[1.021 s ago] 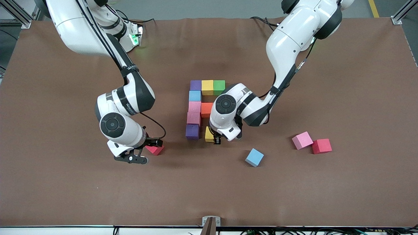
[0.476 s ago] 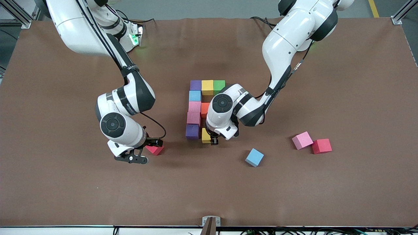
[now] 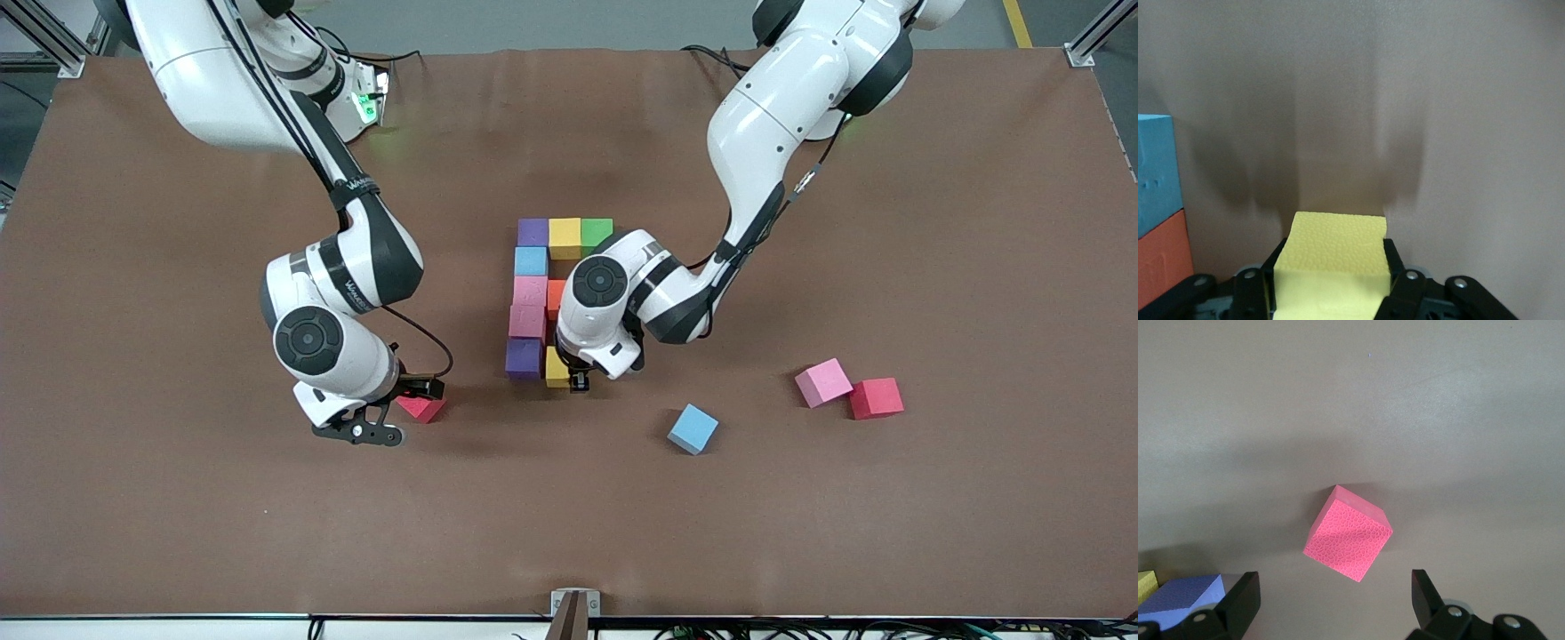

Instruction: Arrange 11 blocks into digit 3

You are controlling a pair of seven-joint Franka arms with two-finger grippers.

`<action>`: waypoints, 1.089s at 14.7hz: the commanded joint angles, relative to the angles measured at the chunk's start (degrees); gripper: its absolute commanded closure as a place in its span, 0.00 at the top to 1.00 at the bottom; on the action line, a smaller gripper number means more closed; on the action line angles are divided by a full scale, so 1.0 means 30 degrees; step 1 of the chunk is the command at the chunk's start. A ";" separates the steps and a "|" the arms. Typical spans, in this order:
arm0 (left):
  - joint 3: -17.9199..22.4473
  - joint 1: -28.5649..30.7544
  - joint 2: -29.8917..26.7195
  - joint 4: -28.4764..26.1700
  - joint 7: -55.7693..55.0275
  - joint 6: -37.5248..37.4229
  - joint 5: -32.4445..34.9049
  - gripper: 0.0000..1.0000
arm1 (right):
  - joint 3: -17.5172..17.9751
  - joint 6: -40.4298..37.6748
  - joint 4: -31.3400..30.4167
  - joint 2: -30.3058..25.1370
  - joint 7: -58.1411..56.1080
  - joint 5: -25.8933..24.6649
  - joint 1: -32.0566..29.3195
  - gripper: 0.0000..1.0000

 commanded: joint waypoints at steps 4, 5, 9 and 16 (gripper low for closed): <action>0.0151 -0.0240 0.0278 0.0532 -0.0340 0.0005 -0.0169 0.33 | 0.0065 0.0169 -0.0716 -0.0547 -0.0022 -0.0431 0.0024 1.00; 0.0151 -0.0240 0.0249 0.0532 -0.0340 0.0005 -0.0228 0.33 | 0.0065 0.0169 -0.0716 -0.0547 -0.0022 -0.0431 0.0024 1.00; 0.0151 -0.0416 0.0249 0.0473 -0.0340 -0.0053 -0.0229 0.33 | 0.0065 0.0199 -0.0716 -0.0547 -0.0022 -0.0460 -0.0005 1.00; 0.0181 -0.0475 0.0220 0.0414 -0.0340 -0.0200 -0.0258 0.34 | 0.0065 0.0199 -0.0716 -0.0518 -0.0022 -0.0841 -0.0035 1.00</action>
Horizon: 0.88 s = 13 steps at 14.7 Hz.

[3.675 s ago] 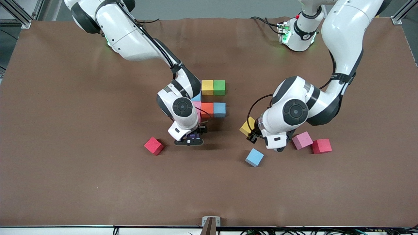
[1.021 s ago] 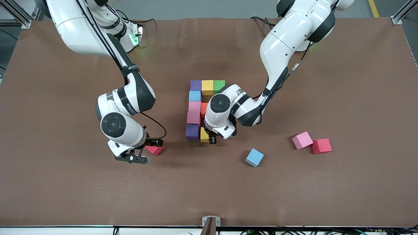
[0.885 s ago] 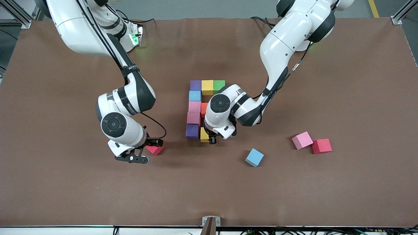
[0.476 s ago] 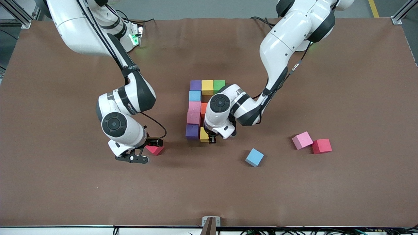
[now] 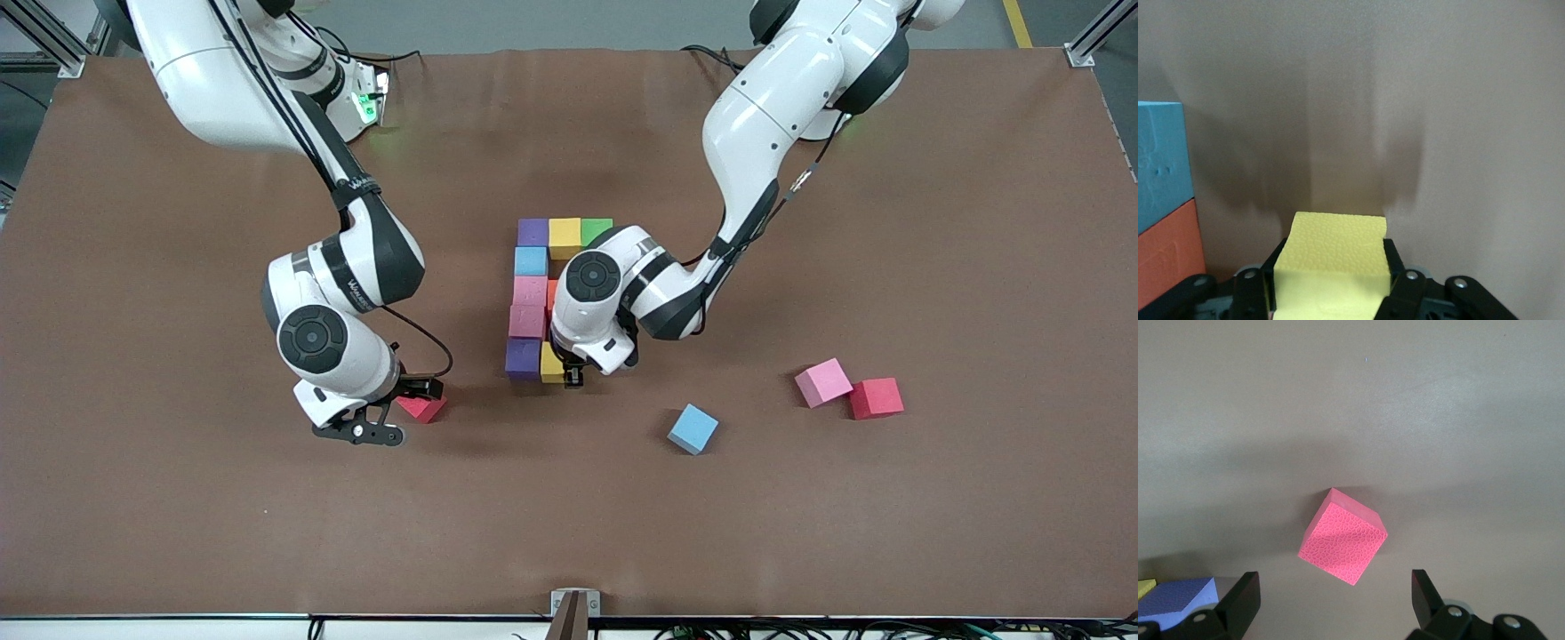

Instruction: Arrange 11 blocks into digit 3

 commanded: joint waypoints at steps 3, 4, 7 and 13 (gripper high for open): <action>0.0180 -0.0188 0.0208 0.0370 -0.0138 -0.0002 -0.0181 0.87 | 0.0072 0.0182 -0.0699 -0.0517 -0.0022 -0.0407 -0.0074 1.00; 0.0180 -0.0159 0.0207 0.0341 0.0067 0.0028 -0.0152 1.00 | 0.0072 0.0182 -0.0699 -0.0517 -0.0022 -0.0436 -0.0074 1.00; 0.0180 -0.0101 -0.0230 0.0312 0.0186 -0.0088 -0.0034 1.00 | 0.0072 0.0182 -0.0699 -0.0517 -0.0022 -0.0698 -0.0074 1.00; 0.0180 -0.0012 -0.1810 0.0048 0.0303 -0.0497 0.0375 1.00 | 0.0072 0.0182 -0.0699 -0.0517 -0.0022 -0.0729 -0.0074 1.00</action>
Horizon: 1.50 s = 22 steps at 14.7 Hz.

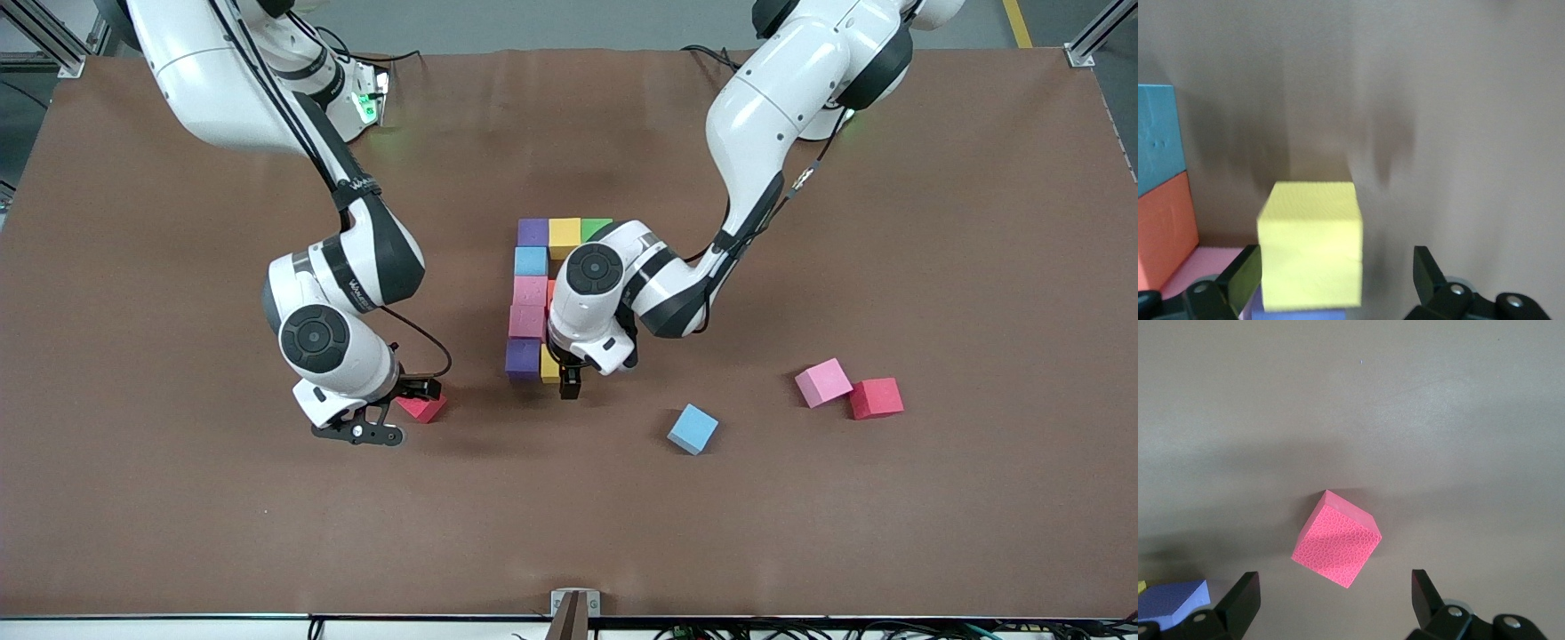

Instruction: Arrange 11 blocks into digit 3

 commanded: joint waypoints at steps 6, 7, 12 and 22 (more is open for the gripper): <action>-0.0137 0.2410 -0.2174 -0.0324 0.4369 -0.2467 0.0036 1.00 | 0.0166 -0.0993 -0.0583 -0.1422 -0.0807 -0.0374 -0.0862 1.00; -0.0109 0.2879 -0.2319 -0.0353 0.5132 -0.2468 0.0007 1.00 | 0.0166 -0.1522 -0.0583 -0.1774 -0.1654 -0.0345 -0.1097 1.00; -0.0255 0.4930 -0.2467 -0.0353 0.8972 -0.3782 0.0006 1.00 | 0.0166 -0.4597 -0.0613 -0.3649 -0.4560 -0.0227 -0.2562 1.00; -0.0226 0.6956 -0.2087 -0.0382 1.5537 -0.4988 -0.0052 1.00 | 0.0137 -0.5598 -0.3542 -0.7956 -0.8043 -0.0256 -0.5256 1.00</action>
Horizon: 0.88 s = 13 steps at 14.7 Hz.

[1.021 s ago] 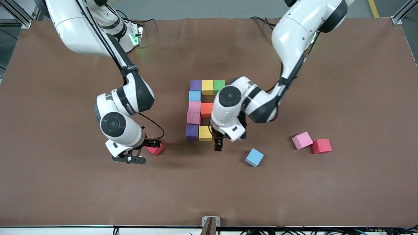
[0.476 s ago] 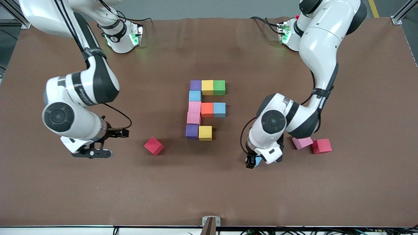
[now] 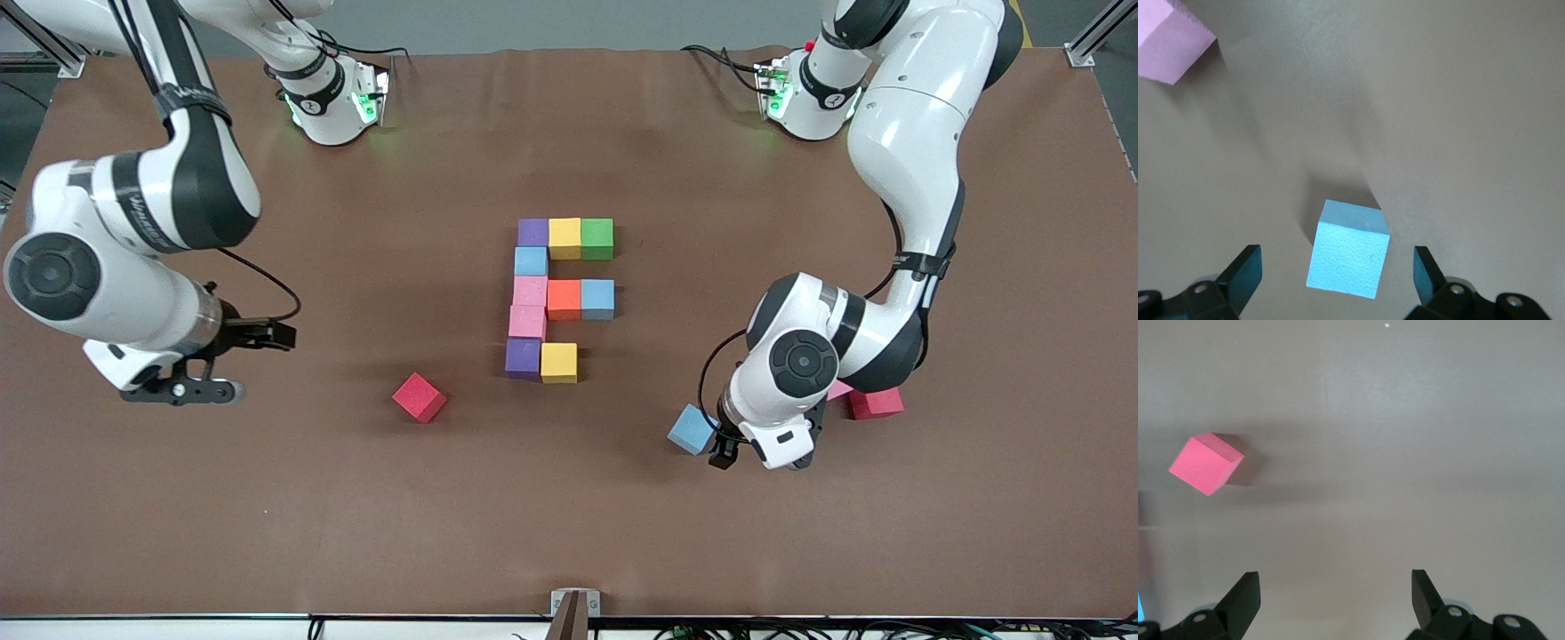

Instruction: Arrange 11 blocks into digit 3

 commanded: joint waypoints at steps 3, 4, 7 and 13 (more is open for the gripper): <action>-0.0137 0.0312 -0.0067 -0.0242 0.1606 -0.0128 -0.0462 1.00 | 0.0309 -0.0731 -0.1276 -0.2200 -0.2811 -0.0219 -0.1975 1.00; -0.0166 0.0370 -0.0241 -0.0242 0.1696 -0.0244 -0.0492 1.00 | 0.0309 -0.0907 -0.1218 -0.2376 -0.3281 -0.0190 -0.2327 1.00; -0.0166 0.0371 -0.0535 -0.0242 0.1696 -0.1033 -0.0784 1.00 | 0.0280 -0.1084 -0.1159 -0.2933 -0.4249 -0.0219 -0.3148 1.00; -0.0811 0.0254 -0.1180 -0.0213 0.1462 -0.2762 -0.0873 1.00 | 0.0280 -0.3221 0.1182 -0.3023 -0.4634 -0.0365 -0.3736 1.00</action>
